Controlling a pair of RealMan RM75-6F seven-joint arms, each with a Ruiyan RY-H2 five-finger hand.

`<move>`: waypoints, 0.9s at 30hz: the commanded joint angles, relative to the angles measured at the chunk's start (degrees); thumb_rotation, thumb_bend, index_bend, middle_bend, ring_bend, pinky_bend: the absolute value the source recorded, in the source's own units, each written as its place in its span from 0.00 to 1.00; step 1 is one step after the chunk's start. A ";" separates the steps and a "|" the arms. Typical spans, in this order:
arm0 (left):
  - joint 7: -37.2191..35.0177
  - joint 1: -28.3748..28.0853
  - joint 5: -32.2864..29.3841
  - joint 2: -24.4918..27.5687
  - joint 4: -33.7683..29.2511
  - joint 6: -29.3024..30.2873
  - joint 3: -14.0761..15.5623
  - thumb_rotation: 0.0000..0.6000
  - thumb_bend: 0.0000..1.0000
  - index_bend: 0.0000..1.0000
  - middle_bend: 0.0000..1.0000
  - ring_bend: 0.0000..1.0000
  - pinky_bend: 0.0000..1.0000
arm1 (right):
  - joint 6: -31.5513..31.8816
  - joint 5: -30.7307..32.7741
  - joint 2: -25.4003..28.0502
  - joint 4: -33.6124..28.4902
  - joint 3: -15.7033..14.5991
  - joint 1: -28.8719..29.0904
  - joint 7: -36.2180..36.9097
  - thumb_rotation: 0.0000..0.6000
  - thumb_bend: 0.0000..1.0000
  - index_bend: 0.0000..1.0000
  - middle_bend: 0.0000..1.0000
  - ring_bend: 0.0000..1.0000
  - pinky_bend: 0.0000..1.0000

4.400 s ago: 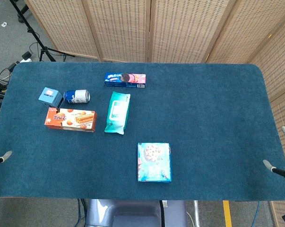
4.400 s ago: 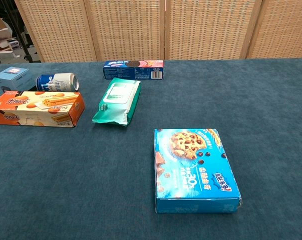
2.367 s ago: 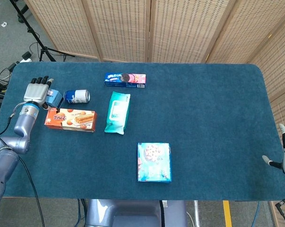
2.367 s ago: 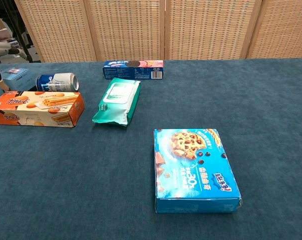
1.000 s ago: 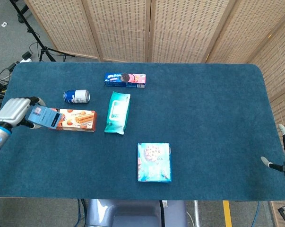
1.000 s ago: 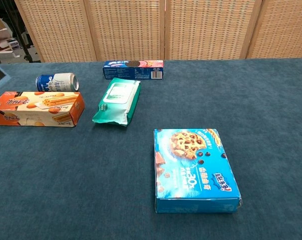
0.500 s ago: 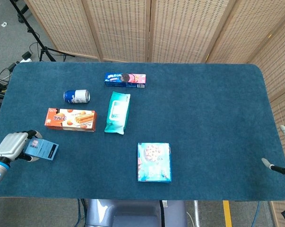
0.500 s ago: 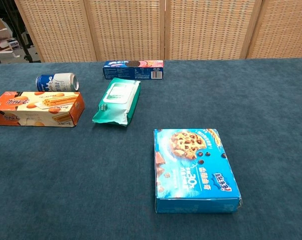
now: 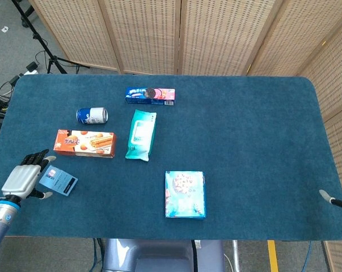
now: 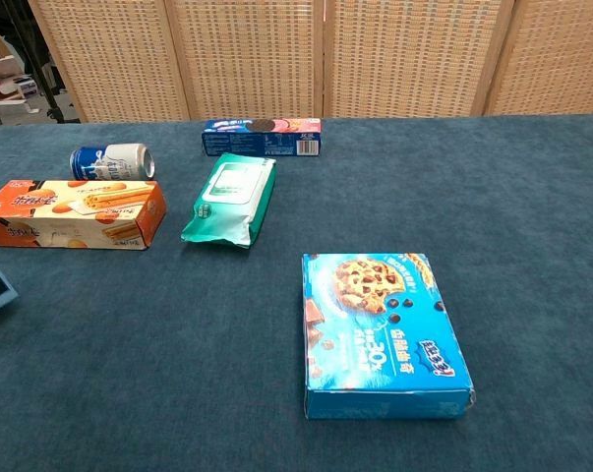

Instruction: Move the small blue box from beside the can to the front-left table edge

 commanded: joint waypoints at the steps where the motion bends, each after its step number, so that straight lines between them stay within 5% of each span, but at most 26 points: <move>1: 0.25 0.72 0.43 1.23 -1.58 1.37 0.17 1.00 0.00 0.08 0.00 0.00 0.03 | 0.15 -0.17 0.08 0.02 -0.03 -0.09 0.21 1.00 0.00 0.00 0.00 0.00 0.00; 10: -6.95 3.31 9.61 0.52 2.12 4.91 1.53 1.00 0.00 0.08 0.00 0.00 0.03 | 0.59 -0.63 0.42 -0.27 -0.18 -0.39 0.93 1.00 0.00 0.00 0.00 0.00 0.00; 20: -14.90 -0.67 23.97 -4.14 15.98 1.86 4.14 1.00 0.00 0.08 0.00 0.00 0.03 | 0.56 -0.55 0.50 -0.24 -0.20 -0.47 1.14 1.00 0.00 0.00 0.00 0.00 0.00; 27: -15.39 -3.90 27.27 -5.12 18.19 -1.24 5.00 1.00 0.00 0.12 0.01 0.00 0.05 | 0.29 0.09 0.30 -0.29 -0.06 -0.38 0.29 1.00 0.00 0.00 0.00 0.00 0.00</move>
